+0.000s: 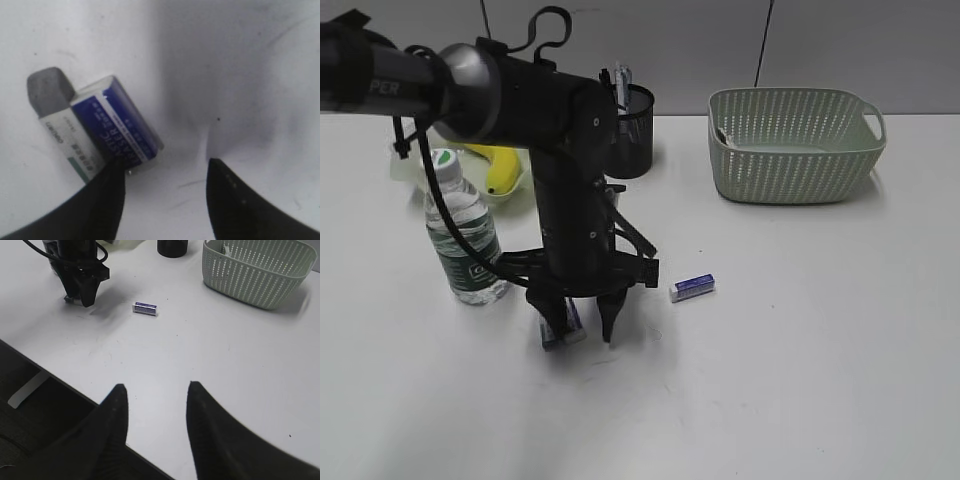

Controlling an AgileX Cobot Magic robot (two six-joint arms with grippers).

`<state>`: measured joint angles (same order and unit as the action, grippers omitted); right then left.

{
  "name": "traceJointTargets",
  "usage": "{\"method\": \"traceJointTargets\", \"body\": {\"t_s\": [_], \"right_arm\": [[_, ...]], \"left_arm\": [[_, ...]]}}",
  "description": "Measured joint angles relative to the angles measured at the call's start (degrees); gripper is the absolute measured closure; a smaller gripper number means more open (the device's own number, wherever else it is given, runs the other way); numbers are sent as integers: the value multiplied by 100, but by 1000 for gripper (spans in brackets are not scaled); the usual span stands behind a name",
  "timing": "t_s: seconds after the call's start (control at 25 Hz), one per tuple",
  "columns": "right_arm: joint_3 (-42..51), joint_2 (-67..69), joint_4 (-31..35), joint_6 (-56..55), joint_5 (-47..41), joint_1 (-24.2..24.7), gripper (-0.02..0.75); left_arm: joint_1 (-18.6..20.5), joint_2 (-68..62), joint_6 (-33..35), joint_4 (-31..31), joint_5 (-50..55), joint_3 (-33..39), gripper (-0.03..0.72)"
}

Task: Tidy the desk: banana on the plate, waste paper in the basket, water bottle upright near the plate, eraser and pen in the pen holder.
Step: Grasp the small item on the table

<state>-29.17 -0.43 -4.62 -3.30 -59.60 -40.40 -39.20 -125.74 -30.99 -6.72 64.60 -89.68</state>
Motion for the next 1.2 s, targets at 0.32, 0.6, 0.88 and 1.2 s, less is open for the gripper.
{"method": "traceJointTargets", "body": {"t_s": [0.32, 0.6, 0.88, 1.2], "right_arm": [[0, 0, 0, 0, 0, 0, 416], [0, 0, 0, 0, 0, 0, 416], [0, 0, 0, 0, 0, 0, 416], [0, 0, 0, 0, 0, 0, 416]], "left_arm": [[-62, -42, 821, -777, -528, -49, 293], [-135, -42, 904, -421, -354, -58, 293], [-135, -42, 276, 6, 191, -58, 293], [-135, -32, 243, 99, 148, -58, 293]]}}
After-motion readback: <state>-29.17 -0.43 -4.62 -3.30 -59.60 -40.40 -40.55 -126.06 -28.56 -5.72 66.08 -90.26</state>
